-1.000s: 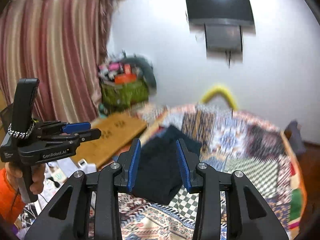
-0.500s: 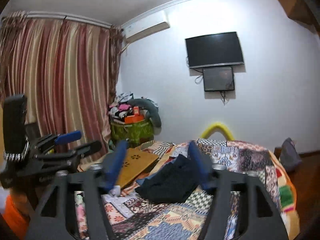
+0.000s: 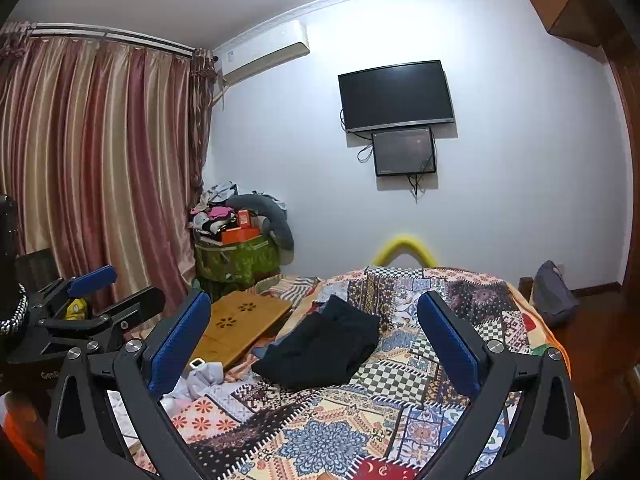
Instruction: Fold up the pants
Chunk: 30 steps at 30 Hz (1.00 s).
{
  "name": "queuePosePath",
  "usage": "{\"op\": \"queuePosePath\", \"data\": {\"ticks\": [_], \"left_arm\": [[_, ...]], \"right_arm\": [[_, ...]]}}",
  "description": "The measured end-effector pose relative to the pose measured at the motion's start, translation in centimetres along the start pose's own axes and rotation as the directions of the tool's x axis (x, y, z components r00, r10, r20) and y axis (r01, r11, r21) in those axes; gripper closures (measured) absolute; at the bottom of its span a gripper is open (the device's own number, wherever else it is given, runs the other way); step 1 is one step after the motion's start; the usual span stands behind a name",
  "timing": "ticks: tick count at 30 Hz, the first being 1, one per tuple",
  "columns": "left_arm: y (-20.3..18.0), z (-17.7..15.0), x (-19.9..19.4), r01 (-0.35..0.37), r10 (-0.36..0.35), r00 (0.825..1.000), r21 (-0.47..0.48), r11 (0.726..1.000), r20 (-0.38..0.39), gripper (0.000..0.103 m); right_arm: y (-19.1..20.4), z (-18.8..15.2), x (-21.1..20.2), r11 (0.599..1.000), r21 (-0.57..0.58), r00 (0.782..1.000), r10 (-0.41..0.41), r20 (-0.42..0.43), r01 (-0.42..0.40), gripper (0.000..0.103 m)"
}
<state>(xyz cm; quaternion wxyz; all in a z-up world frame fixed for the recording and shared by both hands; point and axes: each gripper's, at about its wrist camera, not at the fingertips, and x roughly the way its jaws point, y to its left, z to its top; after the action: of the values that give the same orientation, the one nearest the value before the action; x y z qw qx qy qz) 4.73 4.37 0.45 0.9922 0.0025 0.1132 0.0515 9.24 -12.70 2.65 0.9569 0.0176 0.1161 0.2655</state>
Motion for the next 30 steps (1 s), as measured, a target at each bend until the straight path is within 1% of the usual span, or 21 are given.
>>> {"op": "queuePosePath", "data": {"ticks": [10,23,30], "left_arm": [[0.5,-0.1,0.4,0.01,-0.01,1.0,-0.009,1.0,-0.007,0.0],[1.1,-0.4,1.2,0.013,-0.014,1.0,-0.039,0.999,-0.023,0.0],[0.9,-0.4,1.2,0.013,-0.014,1.0,-0.038,0.999,-0.023,0.0]], "right_arm": [[0.0,-1.2,0.0,1.0,-0.005,1.0,-0.01,-0.011,0.01,0.001],[0.1,-1.0,-0.2,1.0,-0.008,0.999,-0.022,-0.026,0.022,0.001],[0.1,-0.9,-0.5,1.0,-0.002,0.999,-0.026,-0.027,0.026,0.001]]}}
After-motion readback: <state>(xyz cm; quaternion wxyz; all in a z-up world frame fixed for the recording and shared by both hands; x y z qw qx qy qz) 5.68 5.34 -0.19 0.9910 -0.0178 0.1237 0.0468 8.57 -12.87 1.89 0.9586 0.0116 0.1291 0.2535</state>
